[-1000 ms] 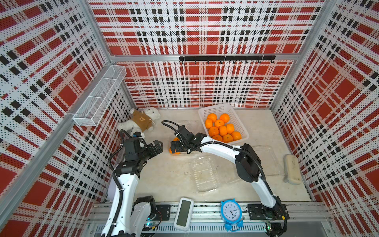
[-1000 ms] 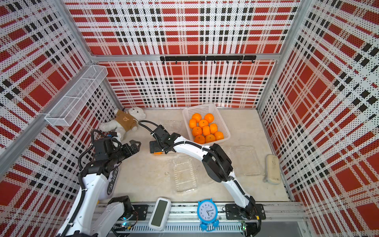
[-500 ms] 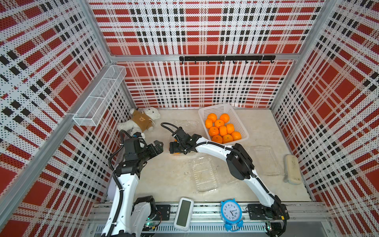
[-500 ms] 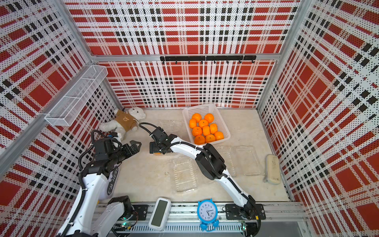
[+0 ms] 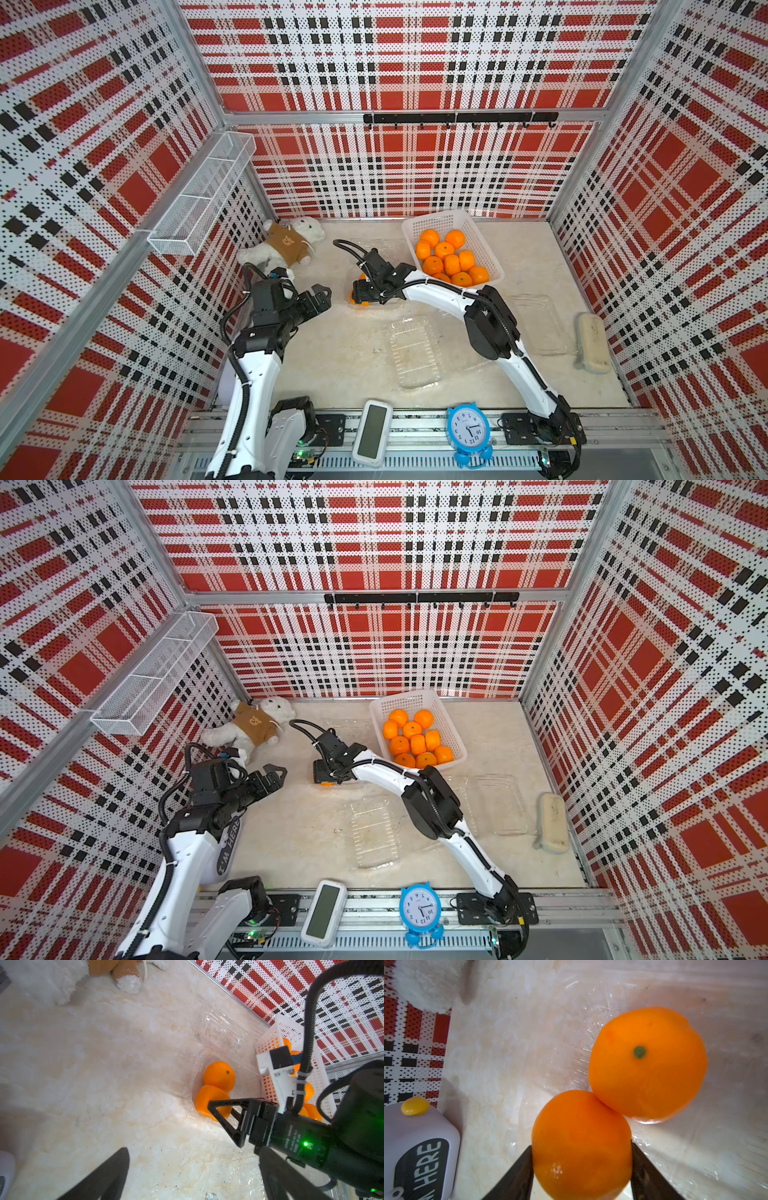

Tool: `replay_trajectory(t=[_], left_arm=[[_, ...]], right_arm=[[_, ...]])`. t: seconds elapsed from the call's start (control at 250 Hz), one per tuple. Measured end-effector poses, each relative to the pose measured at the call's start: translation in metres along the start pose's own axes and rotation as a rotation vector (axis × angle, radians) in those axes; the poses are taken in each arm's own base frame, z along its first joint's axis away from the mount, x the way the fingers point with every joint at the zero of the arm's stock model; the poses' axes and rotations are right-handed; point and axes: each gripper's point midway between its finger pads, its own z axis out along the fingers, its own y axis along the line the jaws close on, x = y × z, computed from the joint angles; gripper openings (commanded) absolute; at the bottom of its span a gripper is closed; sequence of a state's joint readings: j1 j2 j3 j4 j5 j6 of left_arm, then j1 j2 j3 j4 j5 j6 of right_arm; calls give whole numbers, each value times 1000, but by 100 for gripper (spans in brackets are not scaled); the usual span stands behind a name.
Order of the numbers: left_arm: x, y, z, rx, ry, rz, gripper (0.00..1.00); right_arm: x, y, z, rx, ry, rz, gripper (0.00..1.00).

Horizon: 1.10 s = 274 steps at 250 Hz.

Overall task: Take oranges out of containers
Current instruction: Pick up the orange from the packing box, then place the orange in the basket.

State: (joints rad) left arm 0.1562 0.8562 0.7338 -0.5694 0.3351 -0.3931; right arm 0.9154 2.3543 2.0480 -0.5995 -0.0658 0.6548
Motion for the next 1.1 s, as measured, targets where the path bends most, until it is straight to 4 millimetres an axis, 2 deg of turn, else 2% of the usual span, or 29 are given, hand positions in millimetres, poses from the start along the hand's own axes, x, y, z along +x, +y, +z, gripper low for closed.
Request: replay_trajectory(t=[0.1, 0.26, 0.332, 0.412, 0.556, 0.804, 0.932, 1.097], left_arm=[[0, 0, 0, 0, 2, -1, 100], [1, 1, 1, -2, 5, -2, 99], [1, 1, 1, -2, 6, -2, 100], [1, 1, 2, -3, 7, -3, 99], [2, 2, 3, -5, 13, -5, 99], [2, 2, 4, -6, 17, -7, 99], [2, 3, 7, -8, 22, -14, 99], [3, -5, 12, 11, 26, 1, 99]], right_arm=[[-14, 12, -25, -37, -32, -31, 55], [-47, 29, -79, -110, -117, -69, 52], [-65, 28, -103, -122, -166, -81, 52], [-89, 14, -130, -116, -226, -89, 52], [-140, -36, -165, -59, -328, -88, 51], [-213, -160, -201, 94, -451, -75, 48], [-234, -204, -194, 150, -477, -102, 48], [-245, -243, -156, 180, -451, -169, 49]])
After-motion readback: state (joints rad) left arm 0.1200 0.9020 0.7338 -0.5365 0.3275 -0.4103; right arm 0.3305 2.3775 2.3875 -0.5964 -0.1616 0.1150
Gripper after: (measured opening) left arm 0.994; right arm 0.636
